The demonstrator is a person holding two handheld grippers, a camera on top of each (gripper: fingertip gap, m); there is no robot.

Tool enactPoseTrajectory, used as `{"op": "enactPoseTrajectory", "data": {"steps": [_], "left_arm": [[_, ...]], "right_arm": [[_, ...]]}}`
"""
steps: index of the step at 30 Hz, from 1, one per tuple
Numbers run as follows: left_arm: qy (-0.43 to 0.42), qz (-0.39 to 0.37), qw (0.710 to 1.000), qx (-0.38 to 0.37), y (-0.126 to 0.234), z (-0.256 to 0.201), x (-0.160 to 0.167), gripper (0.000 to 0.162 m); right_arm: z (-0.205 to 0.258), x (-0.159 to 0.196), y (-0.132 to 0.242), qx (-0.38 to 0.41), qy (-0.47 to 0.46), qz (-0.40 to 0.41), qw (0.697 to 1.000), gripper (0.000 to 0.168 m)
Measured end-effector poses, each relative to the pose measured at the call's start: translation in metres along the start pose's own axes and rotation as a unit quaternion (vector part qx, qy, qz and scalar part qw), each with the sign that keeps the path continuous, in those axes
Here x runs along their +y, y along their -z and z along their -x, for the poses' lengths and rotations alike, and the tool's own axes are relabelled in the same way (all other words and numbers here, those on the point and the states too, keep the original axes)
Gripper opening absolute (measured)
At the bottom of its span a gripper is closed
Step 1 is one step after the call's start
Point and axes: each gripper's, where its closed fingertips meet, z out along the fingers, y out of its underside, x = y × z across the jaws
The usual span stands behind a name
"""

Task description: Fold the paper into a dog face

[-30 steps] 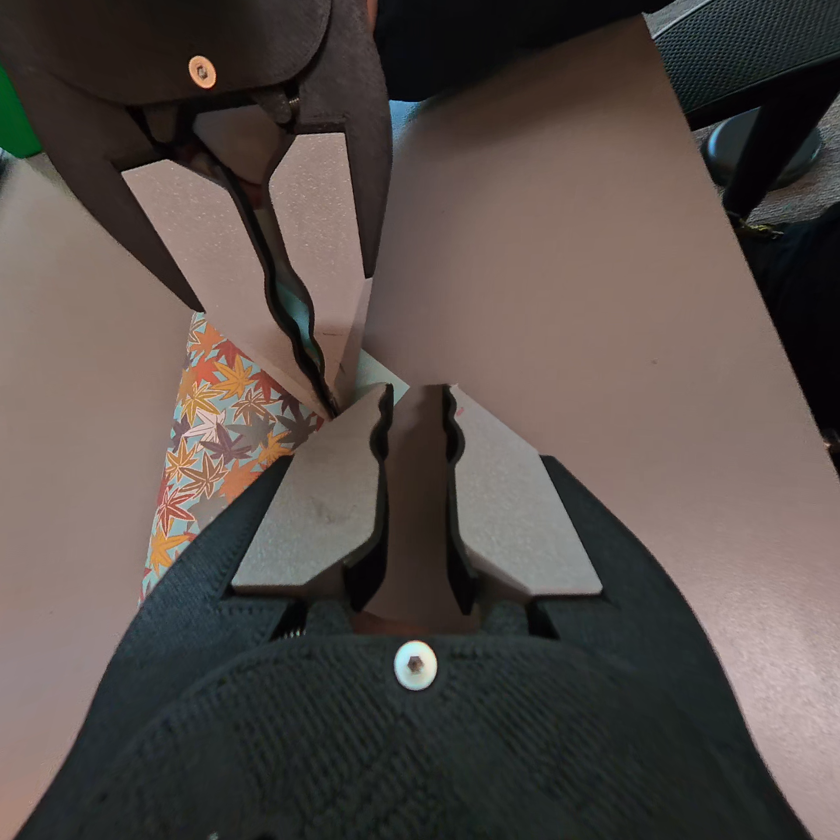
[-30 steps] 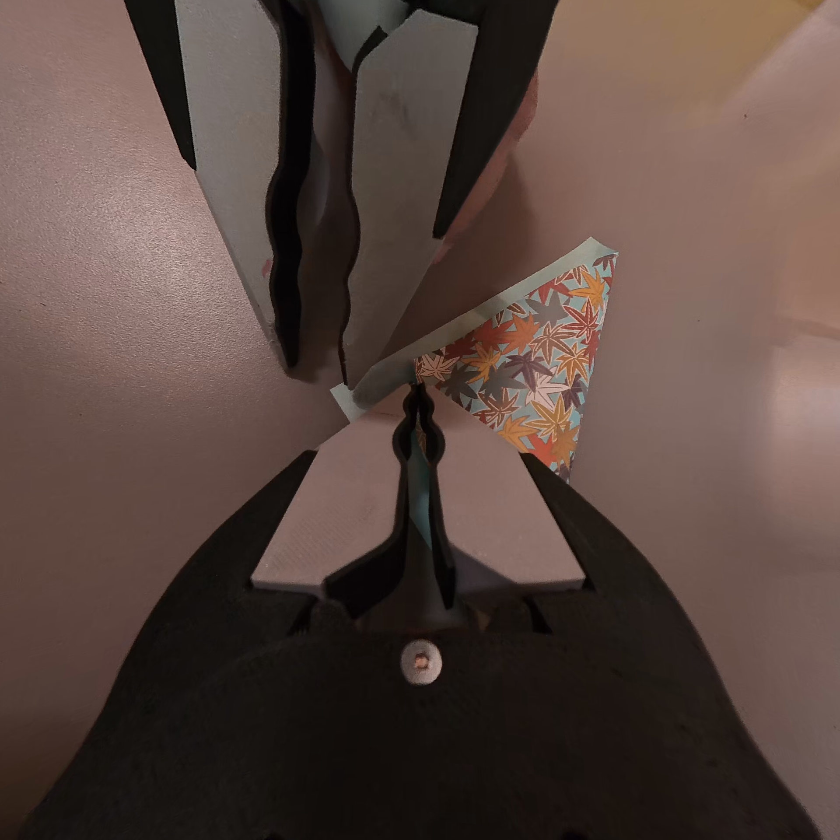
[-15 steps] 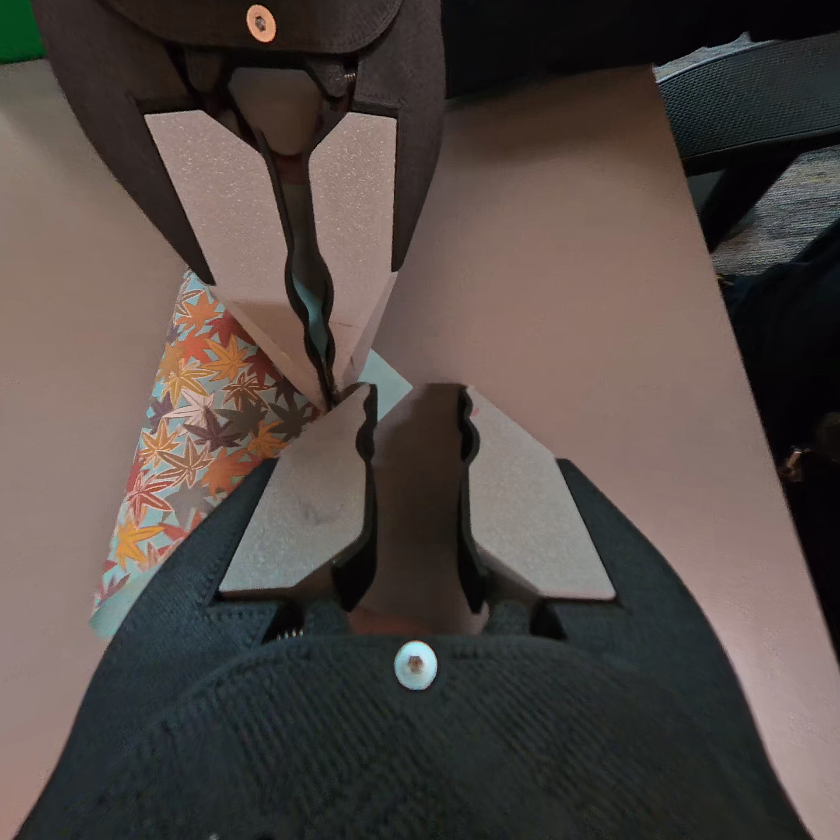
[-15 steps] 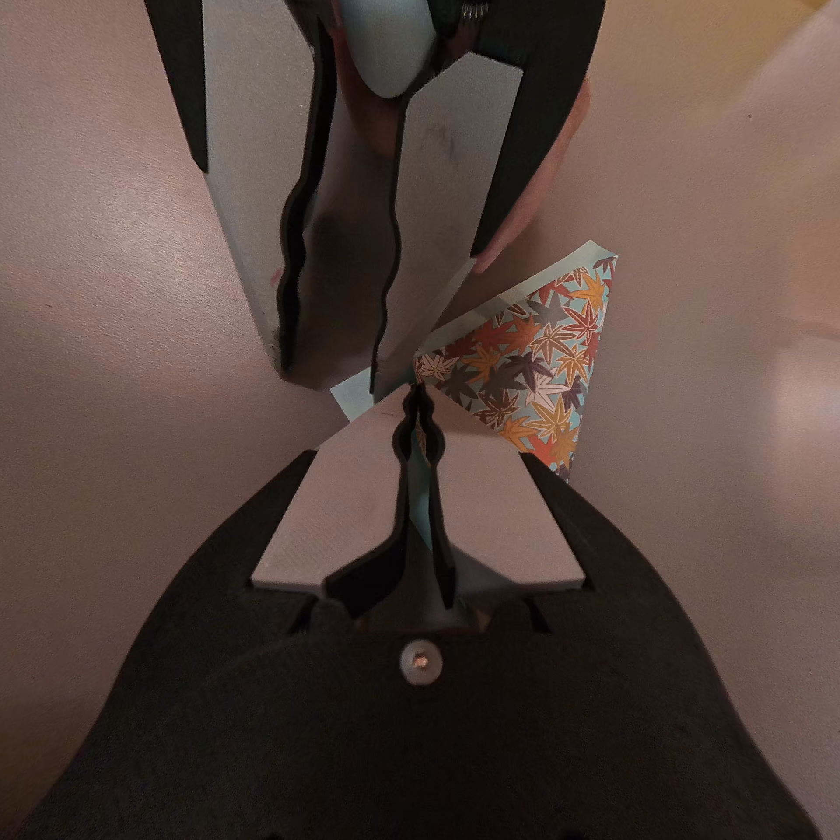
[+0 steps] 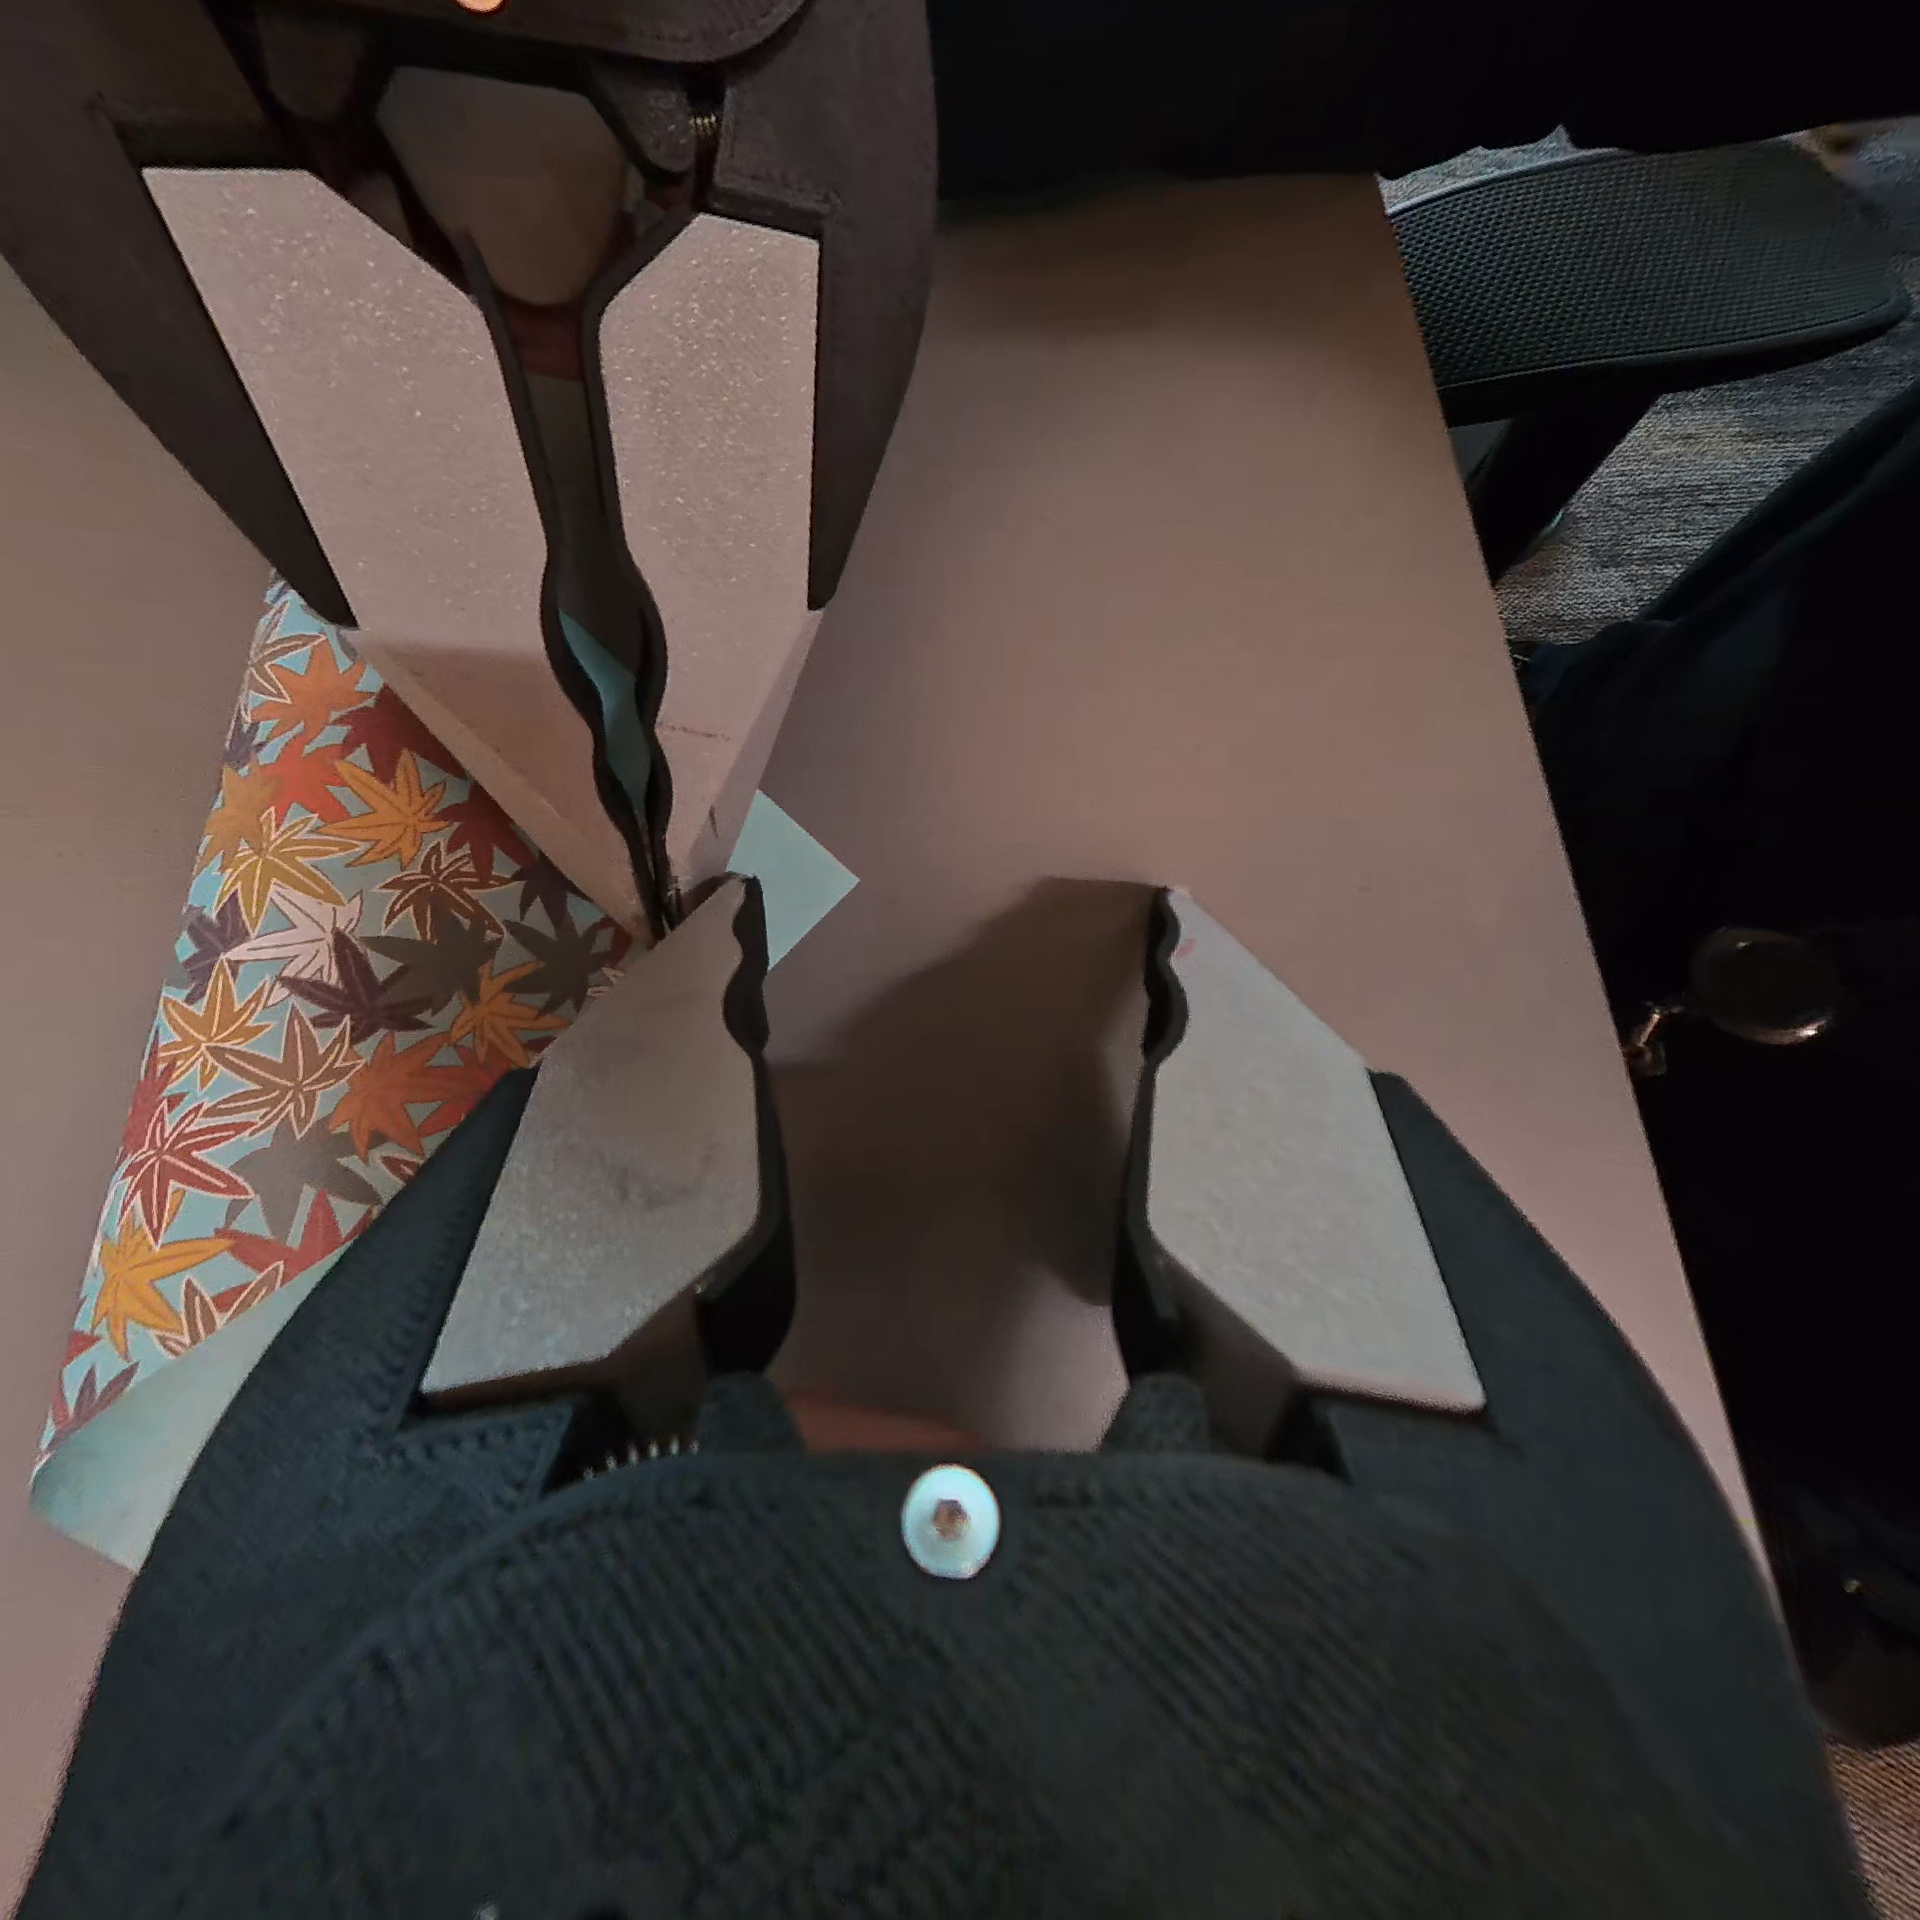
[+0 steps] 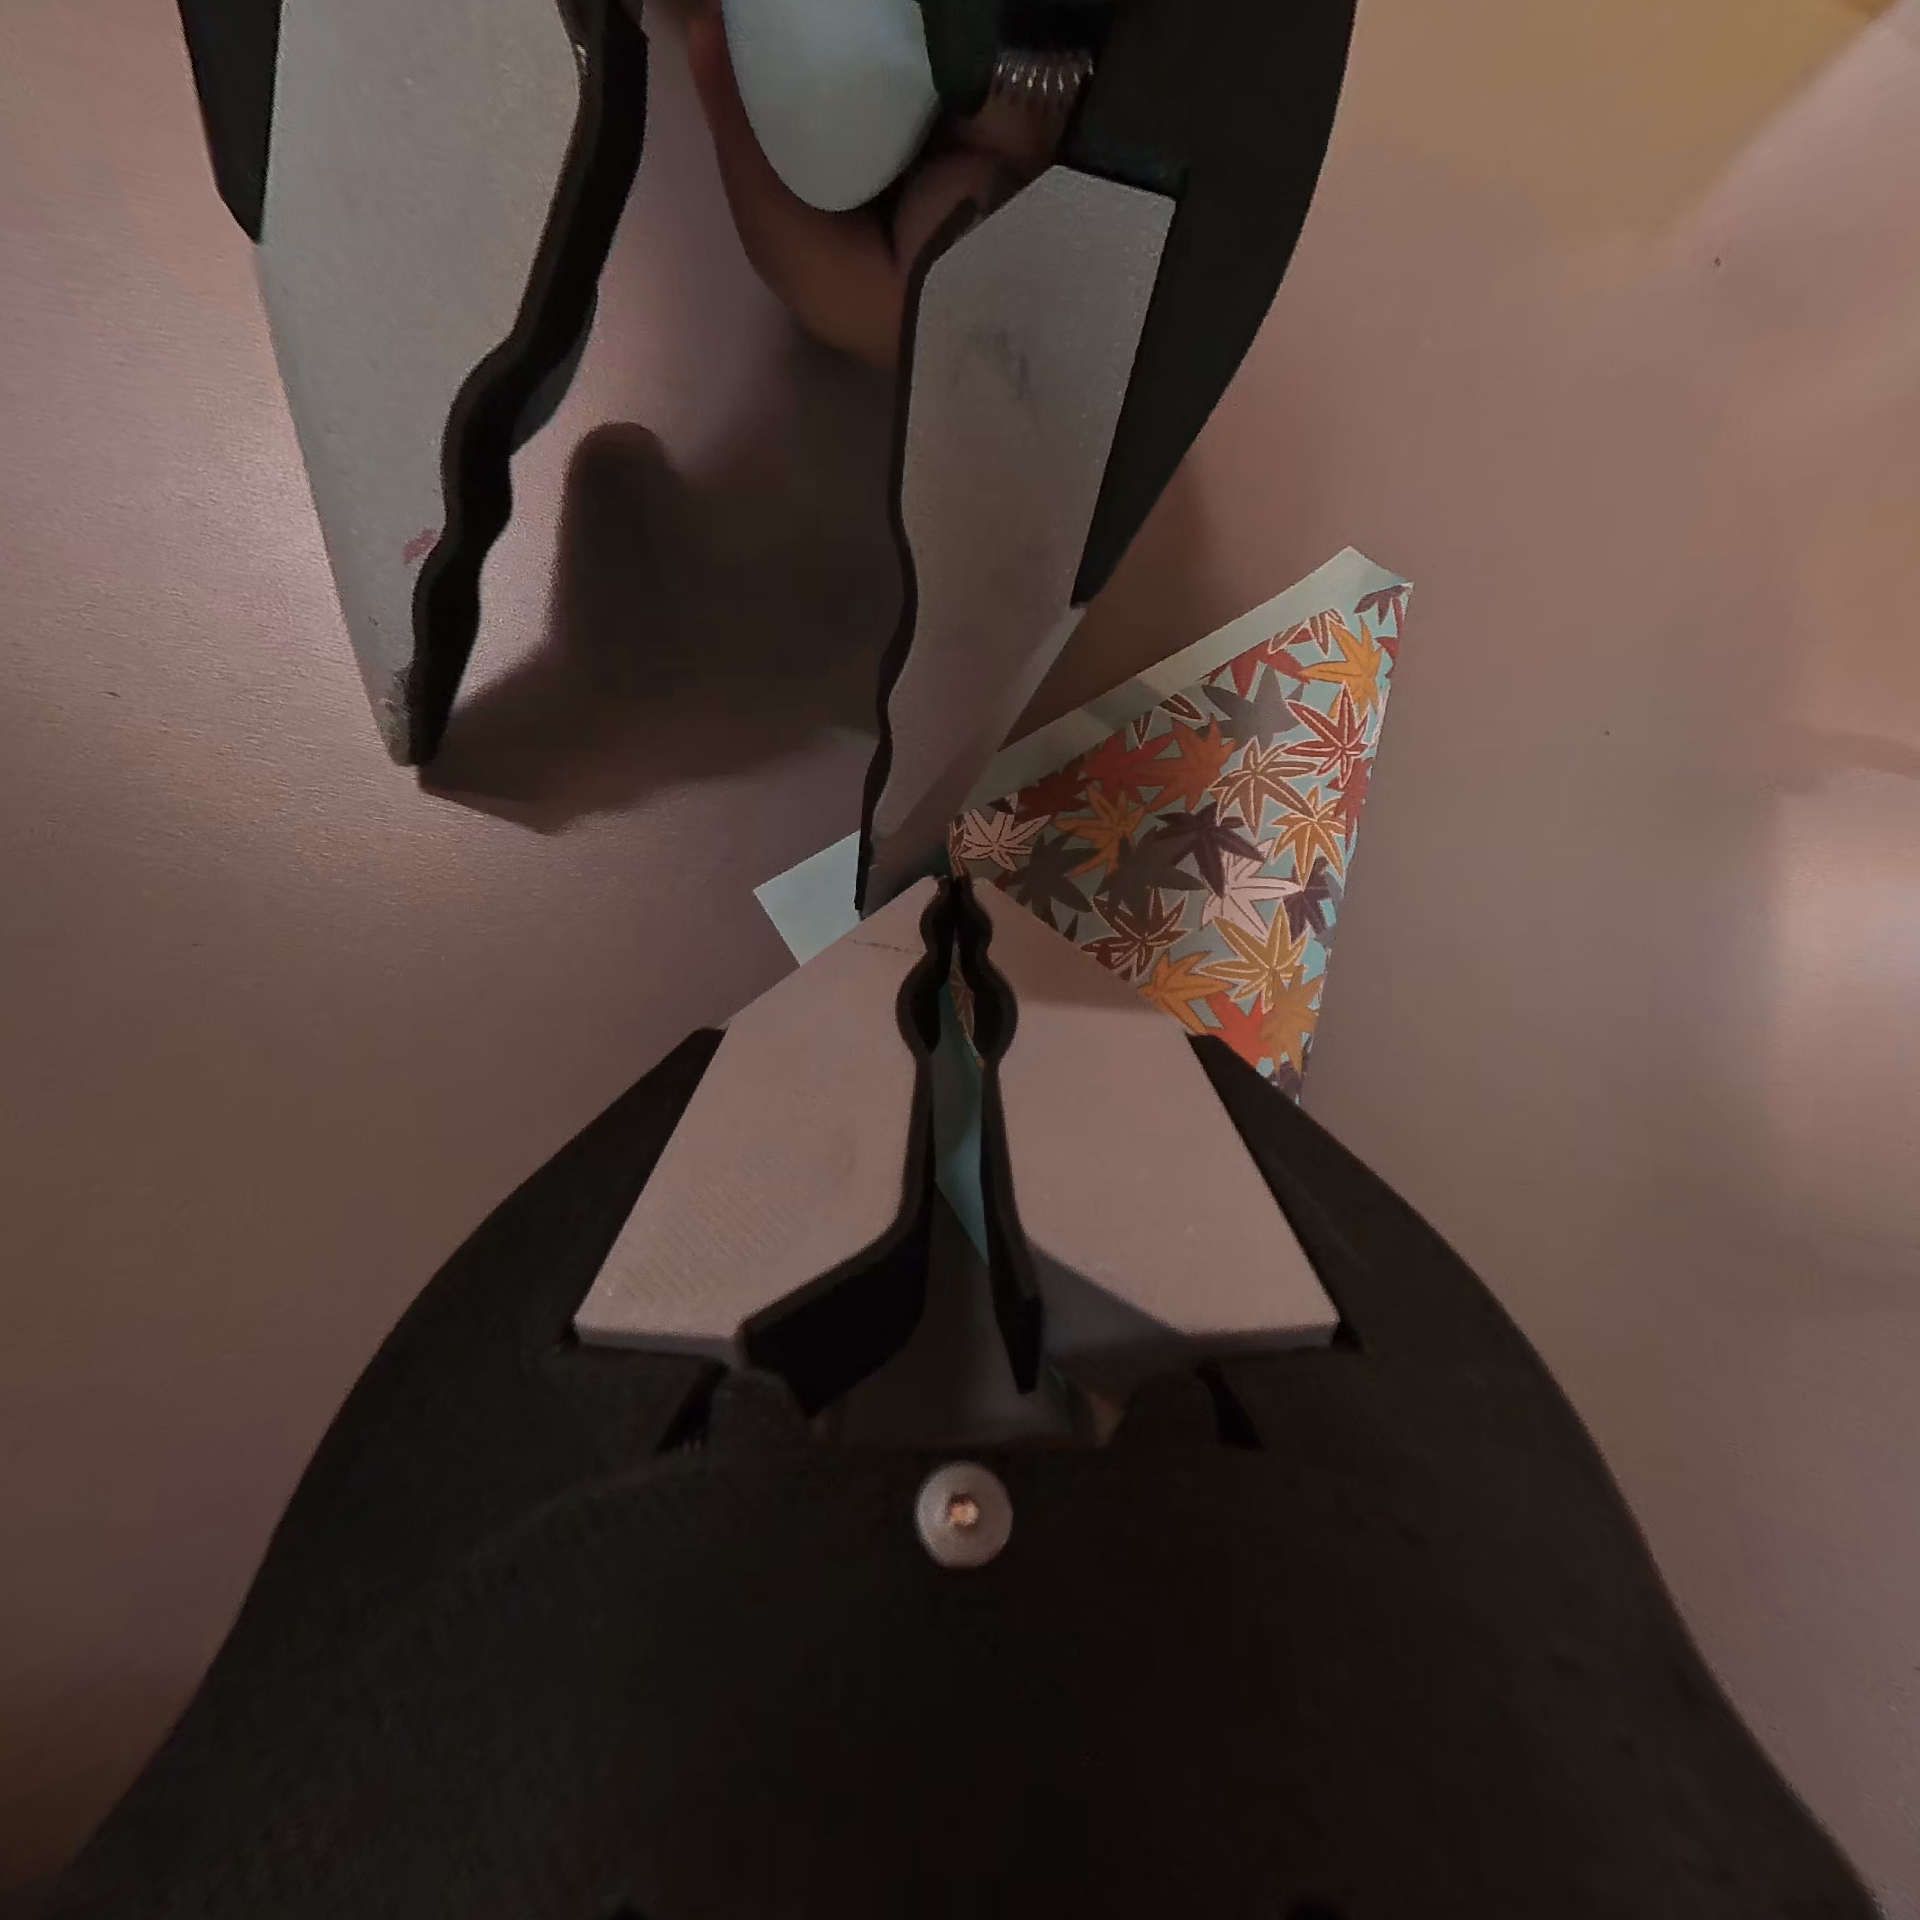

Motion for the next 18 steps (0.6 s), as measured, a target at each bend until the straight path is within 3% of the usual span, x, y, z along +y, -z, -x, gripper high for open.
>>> {"op": "enactPoseTrajectory", "data": {"steps": [18], "left_arm": [[-0.017,0.011,1.0,0.002,0.0002,-0.0065,0.0017,0.071]], "right_arm": [[0.0006,0.0001,0.0004,-0.001,0.003,0.0,1.0,0.0]]}}
